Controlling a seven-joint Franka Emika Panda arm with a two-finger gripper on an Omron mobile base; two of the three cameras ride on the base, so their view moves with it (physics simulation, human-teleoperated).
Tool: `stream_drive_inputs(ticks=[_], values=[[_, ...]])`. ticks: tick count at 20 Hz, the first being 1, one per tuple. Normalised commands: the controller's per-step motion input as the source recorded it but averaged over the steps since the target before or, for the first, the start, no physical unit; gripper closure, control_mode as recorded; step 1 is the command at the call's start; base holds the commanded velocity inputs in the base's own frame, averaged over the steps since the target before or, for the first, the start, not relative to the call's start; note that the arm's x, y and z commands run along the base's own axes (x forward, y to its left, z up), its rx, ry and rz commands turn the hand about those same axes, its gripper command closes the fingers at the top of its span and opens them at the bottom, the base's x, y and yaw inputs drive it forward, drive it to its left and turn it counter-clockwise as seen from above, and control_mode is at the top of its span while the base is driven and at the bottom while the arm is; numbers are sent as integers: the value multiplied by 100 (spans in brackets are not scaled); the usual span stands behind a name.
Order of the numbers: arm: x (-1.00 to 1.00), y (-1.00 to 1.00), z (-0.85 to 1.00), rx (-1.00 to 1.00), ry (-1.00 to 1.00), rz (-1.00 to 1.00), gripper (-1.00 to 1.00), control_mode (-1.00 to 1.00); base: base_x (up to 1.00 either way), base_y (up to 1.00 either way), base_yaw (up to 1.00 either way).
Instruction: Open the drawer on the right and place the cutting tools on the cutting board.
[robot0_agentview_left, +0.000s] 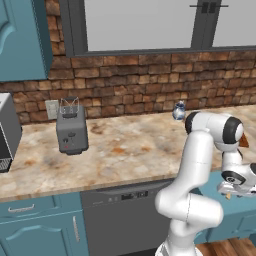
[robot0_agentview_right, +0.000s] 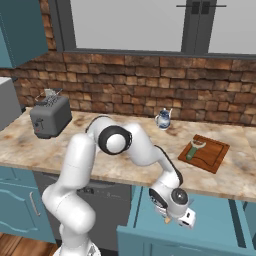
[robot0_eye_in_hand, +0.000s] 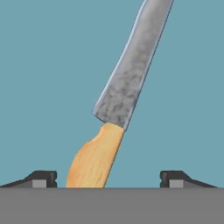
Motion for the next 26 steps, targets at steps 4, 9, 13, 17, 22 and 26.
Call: stream_drive_inputs(ticks=[4,9,13,17,22,26], values=[[4,0,-6,0,0,0,-100,-100,0,0,0],[0,0,0,0,0,0,-100,-100,0,0,0],[0,0,0,0,0,0,100,-100,0,0,0],[0,0,0,0,0,0,100,-100,0,0,0],[0,0,0,0,0,0,100,-100,0,0,0],[-25,0,3,0,-3,0,100,-100,0,0,0]])
